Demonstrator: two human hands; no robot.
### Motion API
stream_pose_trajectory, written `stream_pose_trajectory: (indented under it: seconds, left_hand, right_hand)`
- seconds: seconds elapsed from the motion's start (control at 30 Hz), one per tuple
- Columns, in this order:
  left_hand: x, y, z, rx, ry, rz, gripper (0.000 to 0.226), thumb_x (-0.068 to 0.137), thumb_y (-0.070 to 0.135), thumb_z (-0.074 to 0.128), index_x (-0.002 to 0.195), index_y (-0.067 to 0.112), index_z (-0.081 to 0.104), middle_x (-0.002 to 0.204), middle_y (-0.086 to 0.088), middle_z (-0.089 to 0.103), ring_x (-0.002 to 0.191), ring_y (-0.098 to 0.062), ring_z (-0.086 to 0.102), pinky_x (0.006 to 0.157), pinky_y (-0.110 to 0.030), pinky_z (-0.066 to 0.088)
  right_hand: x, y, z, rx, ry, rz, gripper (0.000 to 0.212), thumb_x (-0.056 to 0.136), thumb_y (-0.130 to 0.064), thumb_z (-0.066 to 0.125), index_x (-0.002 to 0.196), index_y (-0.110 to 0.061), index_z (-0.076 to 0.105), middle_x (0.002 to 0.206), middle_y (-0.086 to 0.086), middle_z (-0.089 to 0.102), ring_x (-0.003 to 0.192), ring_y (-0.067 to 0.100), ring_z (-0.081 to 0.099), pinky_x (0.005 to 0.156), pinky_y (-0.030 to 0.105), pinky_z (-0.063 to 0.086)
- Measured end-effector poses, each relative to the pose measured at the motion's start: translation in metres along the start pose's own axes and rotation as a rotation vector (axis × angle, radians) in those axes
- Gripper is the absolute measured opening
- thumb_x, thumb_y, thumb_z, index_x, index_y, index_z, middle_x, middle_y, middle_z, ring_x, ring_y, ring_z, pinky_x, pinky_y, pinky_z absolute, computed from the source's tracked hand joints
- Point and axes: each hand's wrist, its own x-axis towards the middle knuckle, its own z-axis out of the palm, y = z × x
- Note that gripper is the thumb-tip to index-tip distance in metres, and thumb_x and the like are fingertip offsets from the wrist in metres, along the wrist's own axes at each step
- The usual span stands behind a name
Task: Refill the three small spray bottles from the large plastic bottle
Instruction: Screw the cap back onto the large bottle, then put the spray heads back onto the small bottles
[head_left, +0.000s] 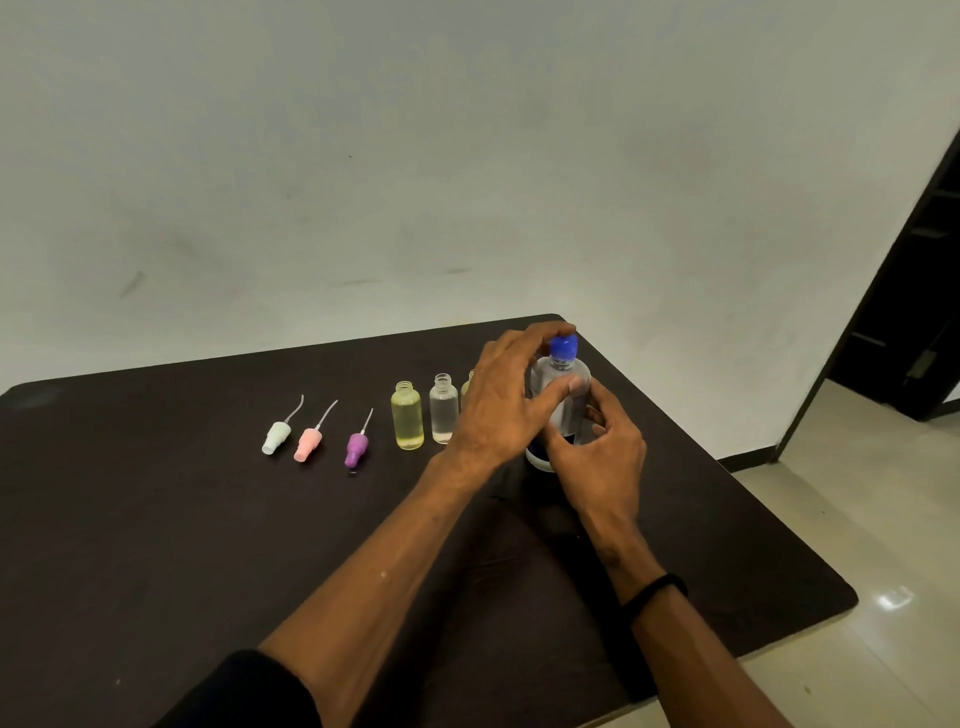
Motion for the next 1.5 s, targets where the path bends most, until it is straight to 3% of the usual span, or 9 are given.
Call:
stream_pose_trajectory:
  seconds: [0.3, 0.6, 0.77, 0.9, 1.03, 1.13, 1.27, 1.37, 1.5]
  left_hand:
    - [-0.005, -0.004, 0.0, -0.004, -0.015, 0.031, 0.065, 0.086, 0.038, 0.083, 0.145, 0.033, 0.055, 0.128, 0.006, 0.062, 0.111, -0.015, 0.061, 0.094, -0.044, 0.059]
    - [-0.007, -0.007, 0.005, 0.064, -0.036, 0.046, 0.063, 0.093, 0.039, 0.075, 0.149, 0.036, 0.047, 0.132, 0.003, 0.057, 0.116, -0.016, 0.058, 0.097, -0.043, 0.058]
    - [-0.014, -0.005, 0.006, 0.078, -0.01, 0.06, 0.07, 0.095, 0.034, 0.073, 0.156, 0.033, 0.038, 0.14, -0.003, 0.053, 0.121, -0.018, 0.055, 0.102, -0.033, 0.049]
    - [-0.02, -0.001, 0.0, 0.047, 0.013, 0.063, 0.08, 0.093, 0.039, 0.075, 0.159, 0.032, 0.032, 0.145, -0.003, 0.047, 0.127, -0.017, 0.052, 0.108, -0.037, 0.05]
    - [-0.036, 0.004, -0.016, 0.041, 0.145, 0.03, 0.066, 0.095, 0.036, 0.073, 0.153, 0.03, 0.041, 0.132, 0.003, 0.052, 0.117, -0.011, 0.055, 0.099, -0.034, 0.054]
    - [-0.053, -0.001, -0.037, 0.075, 0.267, -0.022, 0.046, 0.097, 0.033, 0.072, 0.138, 0.027, 0.052, 0.113, 0.007, 0.06, 0.101, -0.008, 0.057, 0.088, -0.024, 0.052]
    - [-0.081, -0.019, -0.069, 0.144, 0.415, -0.178, 0.026, 0.098, 0.031, 0.07, 0.121, 0.028, 0.058, 0.095, 0.011, 0.061, 0.094, -0.01, 0.055, 0.078, -0.018, 0.045]
    - [-0.101, -0.044, -0.092, 0.207, 0.435, -0.352, 0.026, 0.097, 0.028, 0.072, 0.12, 0.024, 0.06, 0.092, 0.007, 0.061, 0.092, -0.013, 0.06, 0.08, -0.028, 0.052]
    - [-0.114, -0.074, -0.114, 0.307, 0.359, -0.574, 0.033, 0.097, 0.037, 0.072, 0.117, 0.011, 0.069, 0.092, -0.002, 0.068, 0.092, -0.023, 0.068, 0.087, -0.042, 0.057]
  right_hand:
    - [-0.002, 0.003, -0.001, 0.01, -0.004, 0.005, 0.067, 0.086, -0.029, 0.085, 0.147, -0.021, 0.057, 0.13, -0.007, 0.069, 0.113, 0.001, 0.066, 0.085, 0.002, 0.049]
    - [-0.003, 0.003, 0.001, 0.016, -0.002, 0.028, 0.072, 0.086, -0.032, 0.085, 0.15, -0.021, 0.054, 0.136, -0.004, 0.068, 0.118, 0.004, 0.064, 0.097, 0.014, 0.051]
    - [-0.006, 0.004, 0.001, 0.034, -0.046, 0.064, 0.088, 0.085, -0.03, 0.085, 0.16, -0.024, 0.039, 0.151, 0.0, 0.058, 0.134, 0.014, 0.059, 0.112, 0.042, 0.052]
    - [-0.009, 0.002, -0.003, 0.009, -0.083, 0.083, 0.105, 0.08, -0.024, 0.09, 0.164, -0.03, 0.028, 0.152, -0.002, 0.055, 0.134, 0.012, 0.056, 0.113, 0.042, 0.05]
    - [-0.023, -0.005, -0.012, -0.037, -0.03, 0.13, 0.114, 0.076, -0.038, 0.093, 0.164, -0.038, 0.02, 0.153, -0.006, 0.051, 0.135, 0.013, 0.051, 0.11, 0.04, 0.048]
    - [-0.039, -0.016, -0.016, -0.06, 0.068, 0.147, 0.106, 0.076, -0.042, 0.091, 0.161, -0.034, 0.03, 0.147, -0.006, 0.052, 0.128, 0.013, 0.053, 0.102, 0.036, 0.051]
    - [-0.07, -0.034, -0.01, -0.056, 0.159, 0.069, 0.065, 0.083, -0.032, 0.087, 0.139, -0.027, 0.055, 0.128, -0.005, 0.058, 0.106, 0.01, 0.059, 0.089, 0.04, 0.059]
    - [-0.09, -0.047, 0.008, -0.028, -0.045, 0.026, 0.039, 0.087, -0.026, 0.083, 0.121, -0.028, 0.063, 0.108, -0.007, 0.065, 0.088, 0.007, 0.066, 0.079, 0.035, 0.063]
    - [-0.097, -0.064, 0.055, -0.06, -0.38, 0.039, 0.033, 0.092, -0.026, 0.08, 0.121, -0.029, 0.066, 0.095, -0.012, 0.07, 0.087, -0.001, 0.068, 0.078, 0.023, 0.061]
